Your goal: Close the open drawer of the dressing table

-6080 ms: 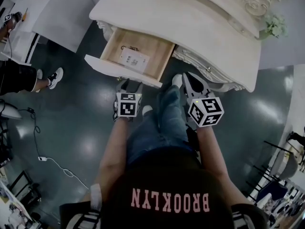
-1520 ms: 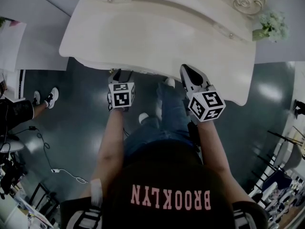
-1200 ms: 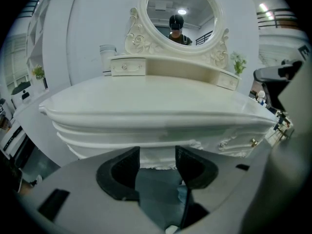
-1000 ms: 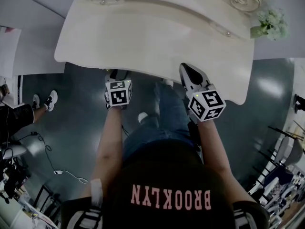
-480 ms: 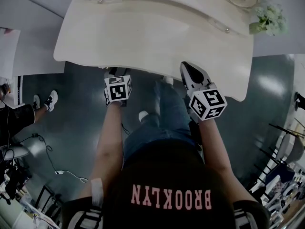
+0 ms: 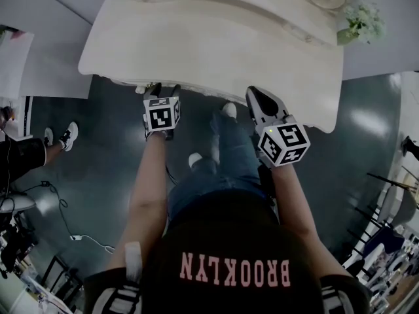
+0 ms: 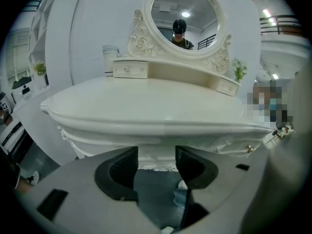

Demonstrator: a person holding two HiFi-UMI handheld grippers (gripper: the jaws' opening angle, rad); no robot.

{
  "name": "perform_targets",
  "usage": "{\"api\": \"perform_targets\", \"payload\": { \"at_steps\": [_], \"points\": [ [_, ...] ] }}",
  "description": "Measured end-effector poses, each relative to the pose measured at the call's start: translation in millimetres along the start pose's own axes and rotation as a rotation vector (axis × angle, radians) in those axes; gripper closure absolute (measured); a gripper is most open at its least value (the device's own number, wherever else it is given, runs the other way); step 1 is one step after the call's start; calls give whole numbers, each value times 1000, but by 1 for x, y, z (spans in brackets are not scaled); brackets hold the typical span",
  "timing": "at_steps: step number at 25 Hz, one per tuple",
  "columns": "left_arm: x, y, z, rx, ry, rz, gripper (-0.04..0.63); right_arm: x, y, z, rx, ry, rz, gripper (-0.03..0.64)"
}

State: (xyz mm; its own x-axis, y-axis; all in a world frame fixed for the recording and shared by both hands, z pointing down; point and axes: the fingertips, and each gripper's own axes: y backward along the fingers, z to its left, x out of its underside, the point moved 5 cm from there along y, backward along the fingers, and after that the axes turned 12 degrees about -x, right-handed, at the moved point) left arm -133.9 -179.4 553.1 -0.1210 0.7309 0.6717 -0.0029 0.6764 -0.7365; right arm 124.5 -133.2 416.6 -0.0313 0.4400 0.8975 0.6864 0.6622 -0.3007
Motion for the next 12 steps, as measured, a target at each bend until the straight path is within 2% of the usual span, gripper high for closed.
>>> {"api": "perform_targets", "payload": {
  "at_steps": [12],
  "points": [
    [12, 43, 17, -5, 3, -63, 374, 6, 10, 39, 1, 4, -22, 620]
  ]
}}
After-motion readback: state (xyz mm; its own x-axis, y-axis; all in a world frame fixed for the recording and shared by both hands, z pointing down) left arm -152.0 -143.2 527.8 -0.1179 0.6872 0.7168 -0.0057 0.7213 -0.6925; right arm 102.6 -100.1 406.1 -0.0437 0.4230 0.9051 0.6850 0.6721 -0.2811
